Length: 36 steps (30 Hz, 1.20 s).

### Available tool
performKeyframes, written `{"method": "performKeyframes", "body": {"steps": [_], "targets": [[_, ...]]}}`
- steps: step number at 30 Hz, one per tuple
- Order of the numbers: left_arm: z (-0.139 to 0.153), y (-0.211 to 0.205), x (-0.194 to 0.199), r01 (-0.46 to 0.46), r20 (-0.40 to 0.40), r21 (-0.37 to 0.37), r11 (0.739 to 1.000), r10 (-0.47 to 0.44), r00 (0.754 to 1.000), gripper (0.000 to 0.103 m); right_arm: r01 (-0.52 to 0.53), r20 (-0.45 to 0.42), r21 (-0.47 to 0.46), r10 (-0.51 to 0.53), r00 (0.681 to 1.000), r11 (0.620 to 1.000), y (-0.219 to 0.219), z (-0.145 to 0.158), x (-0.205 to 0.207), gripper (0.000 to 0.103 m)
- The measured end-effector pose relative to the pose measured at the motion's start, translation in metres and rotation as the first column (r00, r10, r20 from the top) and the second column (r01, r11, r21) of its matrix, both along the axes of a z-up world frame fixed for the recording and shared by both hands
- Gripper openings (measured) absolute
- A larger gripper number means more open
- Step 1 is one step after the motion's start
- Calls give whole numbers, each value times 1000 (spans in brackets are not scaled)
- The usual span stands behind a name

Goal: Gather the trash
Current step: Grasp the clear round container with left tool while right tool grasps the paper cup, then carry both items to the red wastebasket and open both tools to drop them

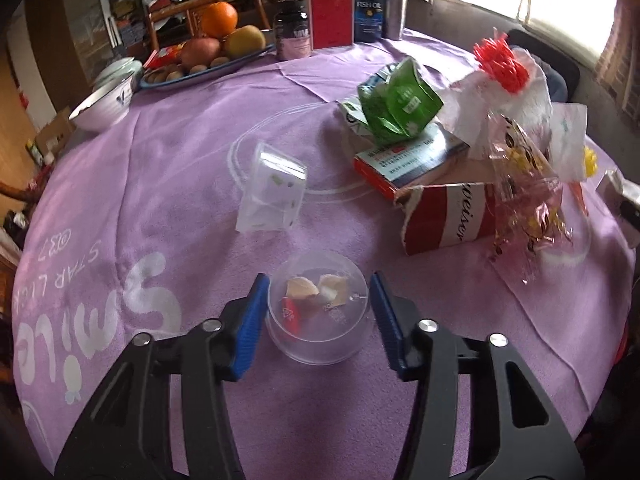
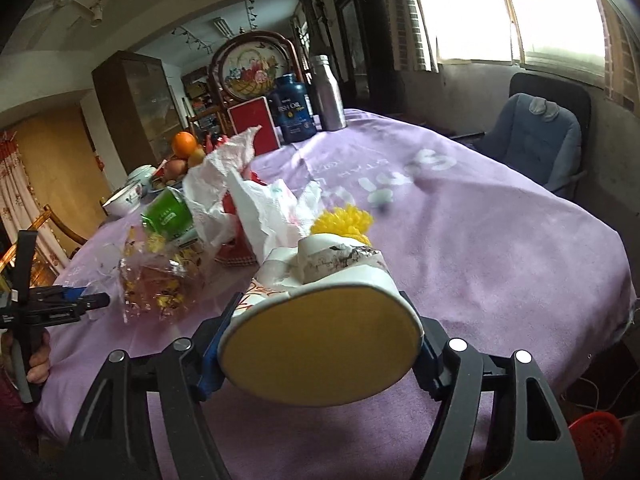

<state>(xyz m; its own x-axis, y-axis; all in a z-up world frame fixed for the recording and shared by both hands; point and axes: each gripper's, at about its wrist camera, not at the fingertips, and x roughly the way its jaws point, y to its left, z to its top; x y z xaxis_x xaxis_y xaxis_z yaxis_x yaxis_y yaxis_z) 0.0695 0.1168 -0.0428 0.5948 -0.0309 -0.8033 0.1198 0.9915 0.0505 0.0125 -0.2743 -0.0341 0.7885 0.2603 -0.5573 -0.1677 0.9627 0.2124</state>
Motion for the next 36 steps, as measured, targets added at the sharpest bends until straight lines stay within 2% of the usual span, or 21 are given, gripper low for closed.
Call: {"method": "performKeyframes", "body": {"steps": [2, 7, 11, 18, 23, 30, 36], "targets": [[4, 1, -4, 4, 21, -17, 1000, -4, 1000, 51, -11, 15, 15, 11, 1000, 1000, 0, 5, -5, 74], [22, 7, -17, -8, 85, -142, 990, 21, 996, 51, -10, 57, 42, 8, 998, 999, -7, 19, -18, 74], [39, -4, -24, 10, 129, -197, 980, 16, 992, 51, 0, 101, 46, -4, 995, 999, -17, 33, -35, 75], [53, -53, -32, 97, 151, -188, 977, -69, 986, 51, 57, 147, 59, -65, 987, 997, -47, 45, -67, 75], [62, -92, -39, 179, 176, -201, 963, -144, 974, 51, 119, 151, 69, -129, 980, 990, -81, 46, -92, 76], [64, -160, -44, 306, 175, -206, 929, -273, 946, 51, 213, 135, 42, -217, 967, 976, -127, 39, -127, 76], [54, -227, -45, 421, 147, -202, 884, -397, 906, 51, 299, 63, -27, -297, 953, 954, -169, 10, -154, 76]]}}
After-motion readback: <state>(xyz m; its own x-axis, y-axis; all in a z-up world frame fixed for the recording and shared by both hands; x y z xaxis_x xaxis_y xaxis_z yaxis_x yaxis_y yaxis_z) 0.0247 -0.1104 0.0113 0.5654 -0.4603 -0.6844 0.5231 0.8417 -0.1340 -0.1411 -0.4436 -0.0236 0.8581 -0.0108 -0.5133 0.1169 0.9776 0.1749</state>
